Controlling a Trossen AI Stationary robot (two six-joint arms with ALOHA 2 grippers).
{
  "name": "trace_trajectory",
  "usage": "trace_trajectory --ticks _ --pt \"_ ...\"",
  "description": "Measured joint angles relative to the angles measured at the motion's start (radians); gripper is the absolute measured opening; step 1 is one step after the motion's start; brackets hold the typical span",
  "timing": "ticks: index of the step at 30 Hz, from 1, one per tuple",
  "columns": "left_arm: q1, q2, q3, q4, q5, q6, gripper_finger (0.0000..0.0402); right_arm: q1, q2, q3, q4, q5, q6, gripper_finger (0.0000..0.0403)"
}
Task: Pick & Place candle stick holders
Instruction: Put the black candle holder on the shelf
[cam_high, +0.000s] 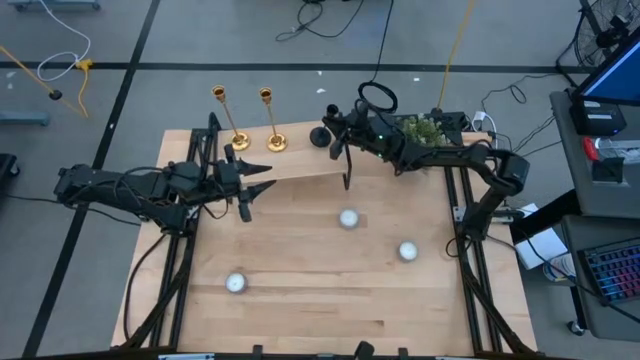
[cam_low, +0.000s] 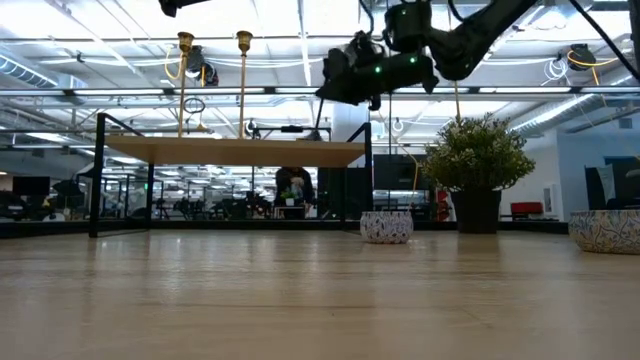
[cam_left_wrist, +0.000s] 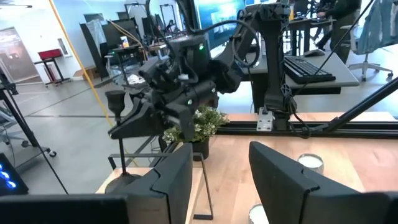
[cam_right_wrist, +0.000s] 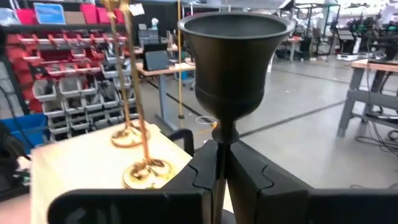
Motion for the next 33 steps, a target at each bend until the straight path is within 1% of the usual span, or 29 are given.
trace_trajectory --ticks 7,14,23,27,33 --pt "0.000 0.000 0.000 0.000 0.000 -0.001 0.0166 -0.008 0.014 0.000 -0.003 0.000 -0.001 0.0016" --pt "0.000 0.000 0.000 0.000 0.000 -0.004 0.0166 -0.008 0.013 0.000 -0.008 0.000 -0.009 0.0031" --pt "0.000 0.000 0.000 0.001 0.000 -0.004 0.0166 -0.008 0.012 0.000 -0.033 0.001 -0.029 0.0034" --pt "0.000 0.000 0.000 0.001 0.000 -0.005 0.0166 -0.008 0.012 0.000 -0.039 0.000 -0.064 0.0056" --pt "0.000 0.000 0.000 0.001 0.000 -0.008 0.0166 -0.008 0.012 0.000 -0.035 0.001 -0.064 0.0109"
